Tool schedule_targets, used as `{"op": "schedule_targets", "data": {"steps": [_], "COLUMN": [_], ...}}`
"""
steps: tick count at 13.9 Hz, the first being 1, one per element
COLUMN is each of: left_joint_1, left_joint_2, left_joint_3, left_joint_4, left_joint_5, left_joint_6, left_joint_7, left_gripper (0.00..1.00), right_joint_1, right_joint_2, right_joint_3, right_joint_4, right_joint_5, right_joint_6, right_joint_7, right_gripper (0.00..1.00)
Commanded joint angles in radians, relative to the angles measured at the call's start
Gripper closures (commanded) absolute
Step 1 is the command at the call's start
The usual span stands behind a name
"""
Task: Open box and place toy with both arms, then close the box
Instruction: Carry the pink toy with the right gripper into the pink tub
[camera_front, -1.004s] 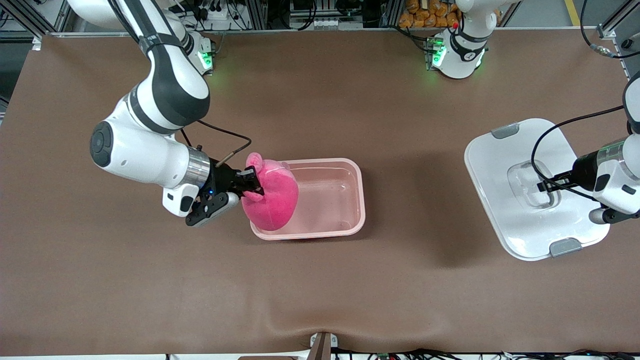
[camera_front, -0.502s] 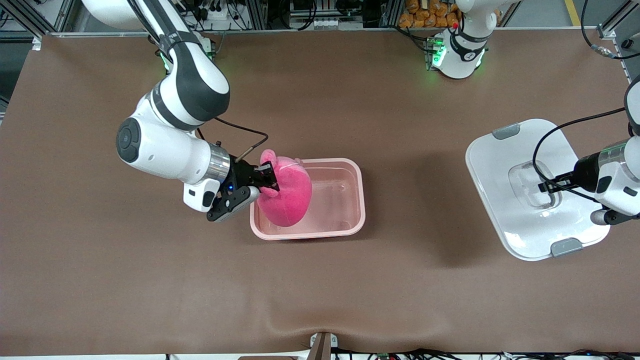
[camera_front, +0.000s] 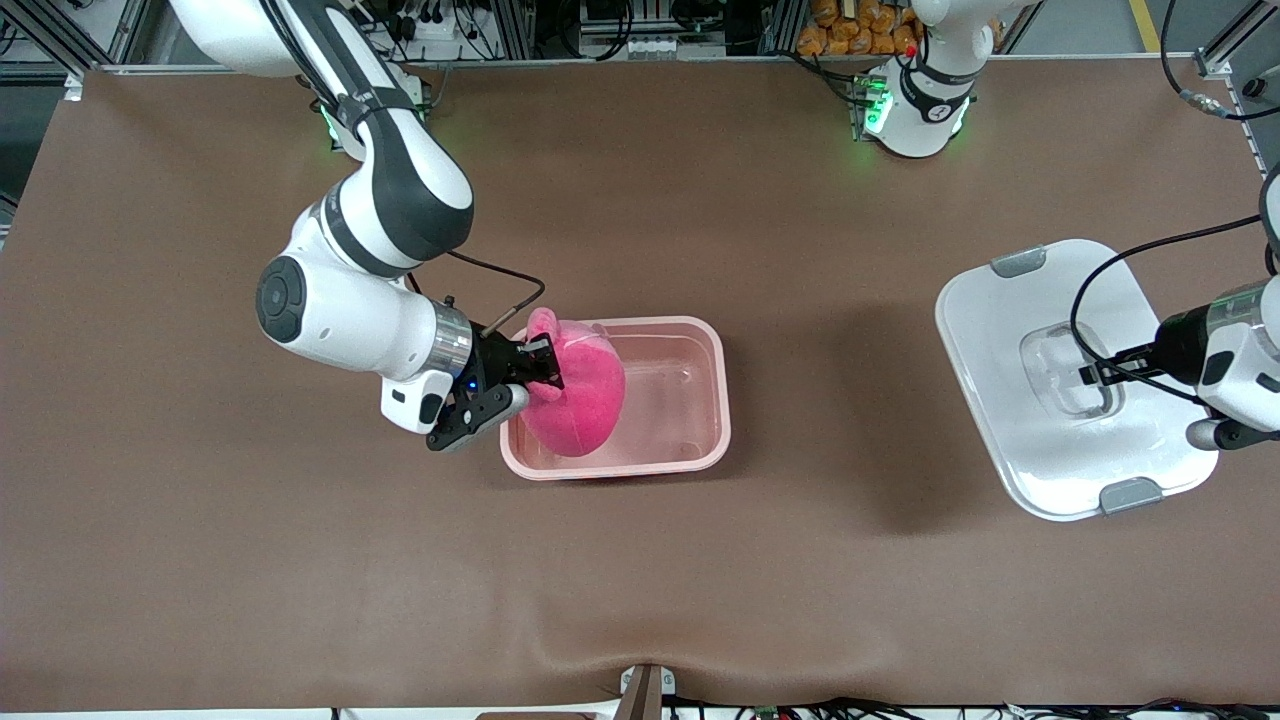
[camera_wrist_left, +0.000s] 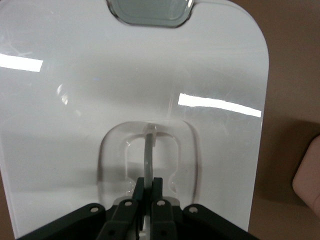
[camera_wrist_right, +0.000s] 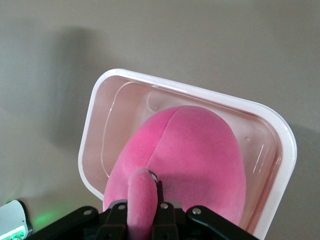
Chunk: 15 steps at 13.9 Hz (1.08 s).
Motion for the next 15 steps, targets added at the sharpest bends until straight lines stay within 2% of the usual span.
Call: {"op": "schedule_targets", "data": {"steps": [1,15], "left_joint_1": [0.012,-0.004], "left_joint_2": [-0.006,0.0], "left_joint_3": [-0.004,-0.005], "left_joint_4": [0.0,0.0], "left_joint_5": [-0.024,-0.025], "left_joint_6": [-0.002,0.001], "left_joint_7": [0.026,0.005], "left_gripper": [1.0,1.0], "right_joint_1": [0.018,0.03], "right_joint_2": [0.027,0.115], "right_joint_3": [-0.012,-0.014], "right_joint_4": [0.029,0.027], "right_joint_5": [-0.016,-0.045], "right_joint_6": [0.004,0.025], "right_joint_7": [0.009,0.014], "right_gripper": [1.0,1.0]}}
